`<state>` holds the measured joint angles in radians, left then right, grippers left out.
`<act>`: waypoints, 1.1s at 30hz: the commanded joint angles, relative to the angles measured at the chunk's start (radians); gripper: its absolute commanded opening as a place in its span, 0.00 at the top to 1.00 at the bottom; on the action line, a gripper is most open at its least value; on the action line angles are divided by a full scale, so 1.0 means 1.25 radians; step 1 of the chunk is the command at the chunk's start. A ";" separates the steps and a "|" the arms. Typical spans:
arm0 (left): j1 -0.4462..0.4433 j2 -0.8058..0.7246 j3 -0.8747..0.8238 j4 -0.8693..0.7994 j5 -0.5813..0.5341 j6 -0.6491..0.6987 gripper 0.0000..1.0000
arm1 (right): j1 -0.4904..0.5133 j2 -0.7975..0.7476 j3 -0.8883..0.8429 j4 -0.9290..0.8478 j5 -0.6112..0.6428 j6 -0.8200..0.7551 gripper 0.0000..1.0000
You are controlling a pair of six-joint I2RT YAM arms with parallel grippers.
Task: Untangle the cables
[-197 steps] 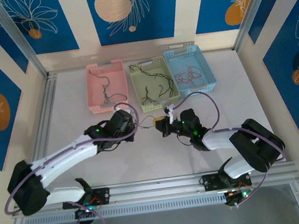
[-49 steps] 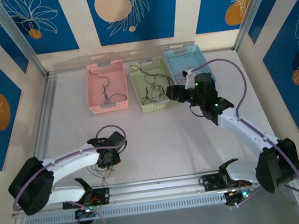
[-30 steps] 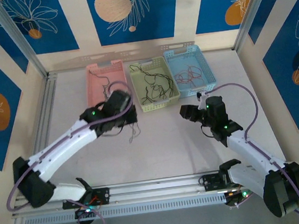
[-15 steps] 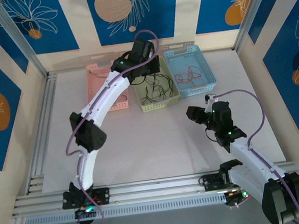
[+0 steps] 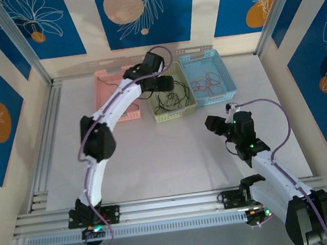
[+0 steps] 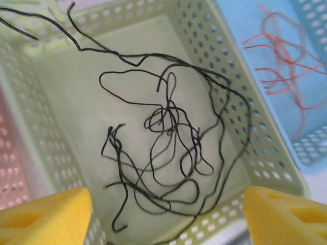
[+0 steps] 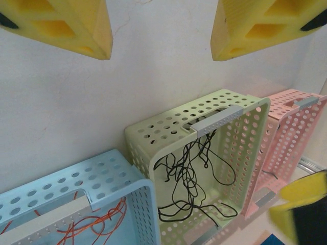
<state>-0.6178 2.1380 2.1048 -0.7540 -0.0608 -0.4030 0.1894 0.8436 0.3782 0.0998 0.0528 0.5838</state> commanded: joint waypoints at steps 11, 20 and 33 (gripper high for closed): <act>-0.031 -0.964 -1.154 0.524 -0.454 0.149 0.09 | 0.002 -0.136 -0.032 -0.068 0.270 -0.183 0.41; 0.063 -1.192 -1.571 1.029 -0.643 0.378 0.05 | -0.036 -0.027 -0.155 0.237 0.381 -0.309 0.41; 0.303 -0.424 -1.524 1.716 -0.271 0.457 0.04 | -0.123 0.486 -0.150 0.873 0.258 -0.329 0.45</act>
<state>-0.2783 1.5211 0.1566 1.0893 -0.5236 0.1520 0.0338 1.3815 0.1749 0.9077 0.4583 0.2272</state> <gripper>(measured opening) 0.967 0.558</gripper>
